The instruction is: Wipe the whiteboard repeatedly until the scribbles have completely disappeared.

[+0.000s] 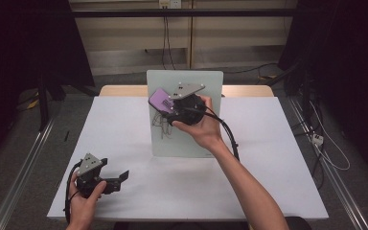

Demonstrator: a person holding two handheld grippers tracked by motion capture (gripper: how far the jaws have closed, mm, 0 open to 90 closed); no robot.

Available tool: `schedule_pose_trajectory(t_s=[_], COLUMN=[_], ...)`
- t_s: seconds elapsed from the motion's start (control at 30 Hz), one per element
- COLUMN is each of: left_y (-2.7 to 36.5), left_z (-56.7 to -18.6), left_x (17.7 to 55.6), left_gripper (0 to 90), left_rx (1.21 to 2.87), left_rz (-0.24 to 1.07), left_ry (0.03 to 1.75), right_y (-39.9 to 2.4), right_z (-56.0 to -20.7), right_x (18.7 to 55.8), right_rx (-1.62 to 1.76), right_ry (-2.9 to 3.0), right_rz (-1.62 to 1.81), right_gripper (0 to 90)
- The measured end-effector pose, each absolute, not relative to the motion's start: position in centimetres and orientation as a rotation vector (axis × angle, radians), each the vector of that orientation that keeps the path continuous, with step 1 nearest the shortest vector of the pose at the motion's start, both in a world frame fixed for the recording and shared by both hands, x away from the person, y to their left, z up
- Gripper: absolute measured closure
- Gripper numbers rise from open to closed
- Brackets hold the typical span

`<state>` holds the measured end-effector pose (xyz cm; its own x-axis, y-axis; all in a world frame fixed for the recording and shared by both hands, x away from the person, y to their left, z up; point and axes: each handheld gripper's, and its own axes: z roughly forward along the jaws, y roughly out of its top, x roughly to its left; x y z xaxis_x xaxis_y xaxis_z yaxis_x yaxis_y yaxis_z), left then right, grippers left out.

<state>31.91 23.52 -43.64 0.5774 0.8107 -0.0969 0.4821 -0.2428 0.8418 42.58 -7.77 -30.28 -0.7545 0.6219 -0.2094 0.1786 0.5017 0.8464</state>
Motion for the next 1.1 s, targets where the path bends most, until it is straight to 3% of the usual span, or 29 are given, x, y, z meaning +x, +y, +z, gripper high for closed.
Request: schedule_pose_trajectory(t_s=[1.1], left_y=[23.4], left_z=[-43.7], left_x=[31.9], left_gripper=[5.9], left_rx=[1.903], left_rz=[0.453], left_ry=[1.04], right_y=[-5.4], right_z=[-34.4], right_x=[41.5], right_rx=[0.613], right_ry=[2.375], right_rz=[1.114], right_gripper=[41.7])
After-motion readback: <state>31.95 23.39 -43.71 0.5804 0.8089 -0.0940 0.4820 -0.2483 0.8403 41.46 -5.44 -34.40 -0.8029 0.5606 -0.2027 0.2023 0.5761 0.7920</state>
